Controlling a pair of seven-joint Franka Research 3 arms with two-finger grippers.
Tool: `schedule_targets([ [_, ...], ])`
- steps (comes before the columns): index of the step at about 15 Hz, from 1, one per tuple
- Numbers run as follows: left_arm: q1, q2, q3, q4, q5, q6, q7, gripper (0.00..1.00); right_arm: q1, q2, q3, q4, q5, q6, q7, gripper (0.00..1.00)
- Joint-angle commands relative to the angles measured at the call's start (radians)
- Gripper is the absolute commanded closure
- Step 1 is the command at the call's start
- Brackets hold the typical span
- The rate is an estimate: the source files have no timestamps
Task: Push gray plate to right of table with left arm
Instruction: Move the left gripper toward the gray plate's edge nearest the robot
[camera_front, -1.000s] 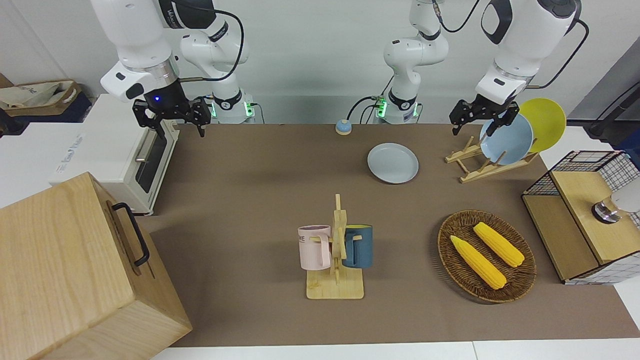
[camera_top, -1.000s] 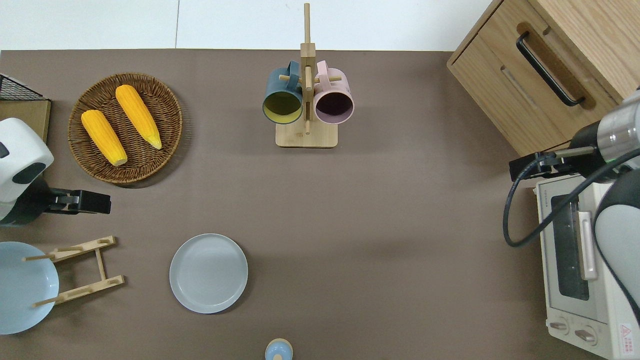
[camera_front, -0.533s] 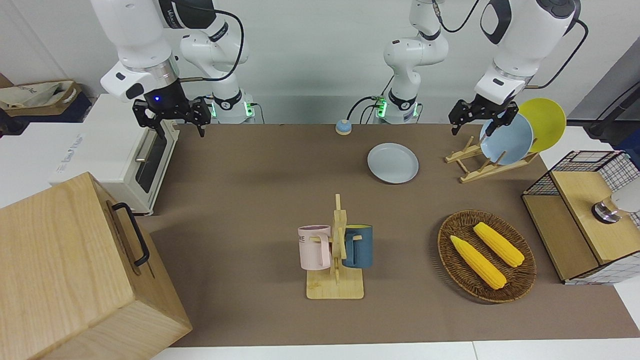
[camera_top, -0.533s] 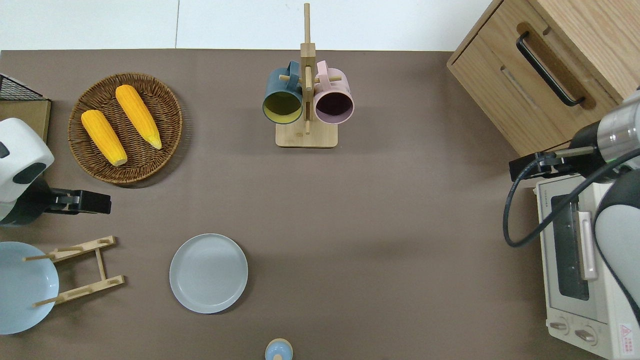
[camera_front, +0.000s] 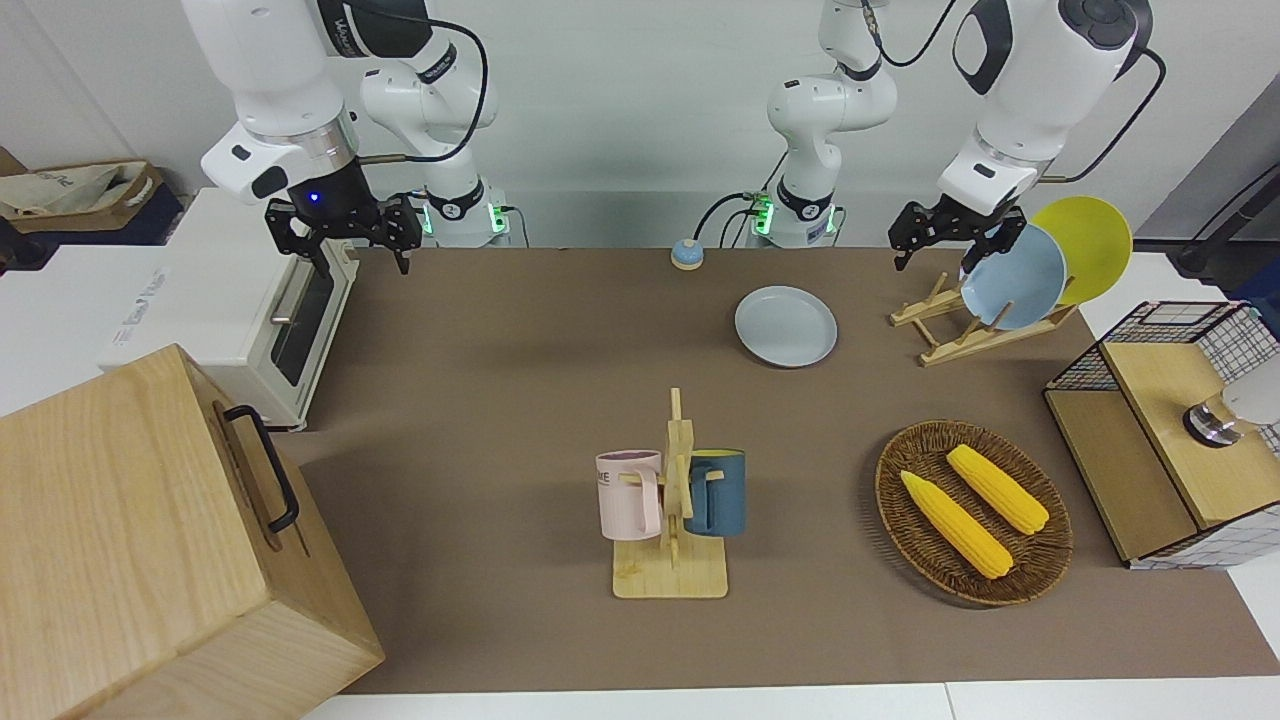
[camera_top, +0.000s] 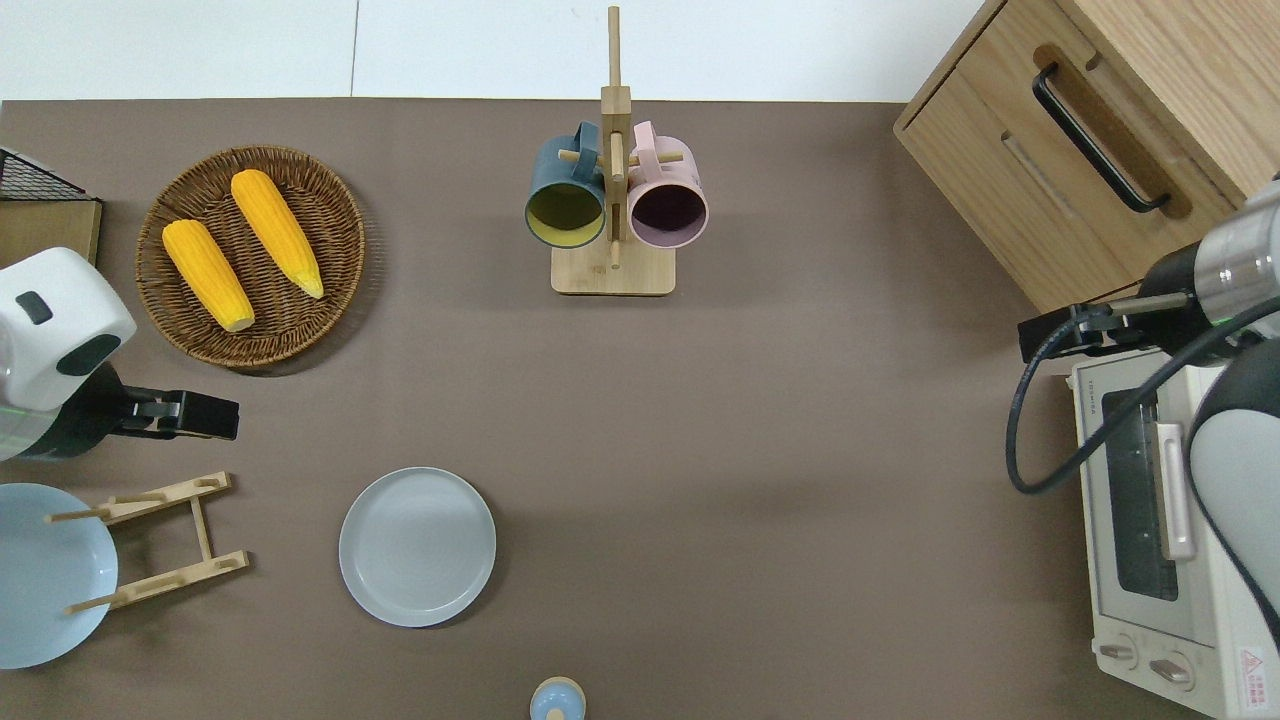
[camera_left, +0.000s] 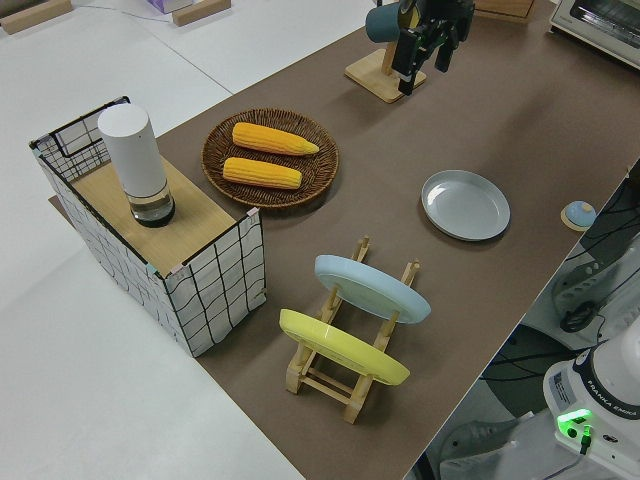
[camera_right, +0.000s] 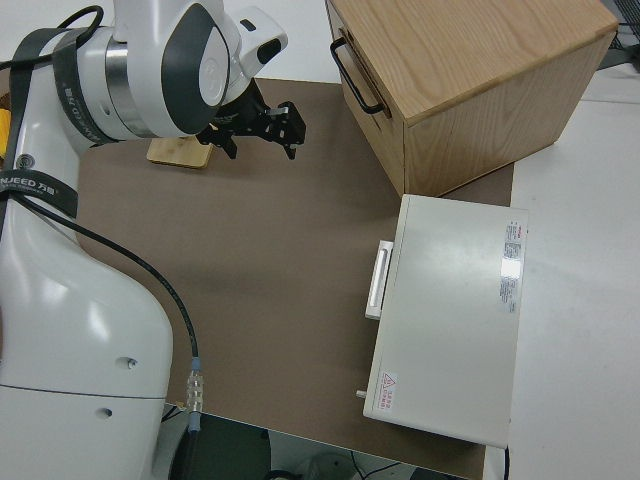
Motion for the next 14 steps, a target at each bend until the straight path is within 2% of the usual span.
schedule_targets([
  [1, -0.005, -0.055, 0.005, -0.086, -0.004, 0.010, -0.010, 0.01, -0.001, -0.006, 0.000, 0.001, 0.007, -0.011, 0.003, 0.017],
  [10, -0.009, -0.090, 0.007, -0.224, -0.036, 0.099, -0.018, 0.01, -0.001, -0.006, 0.000, 0.001, 0.007, -0.011, 0.003, 0.017],
  [14, -0.012, -0.110, 0.005, -0.316, -0.038, 0.184, -0.021, 0.01, -0.001, -0.006, 0.000, 0.001, 0.007, -0.011, 0.003, 0.017],
])
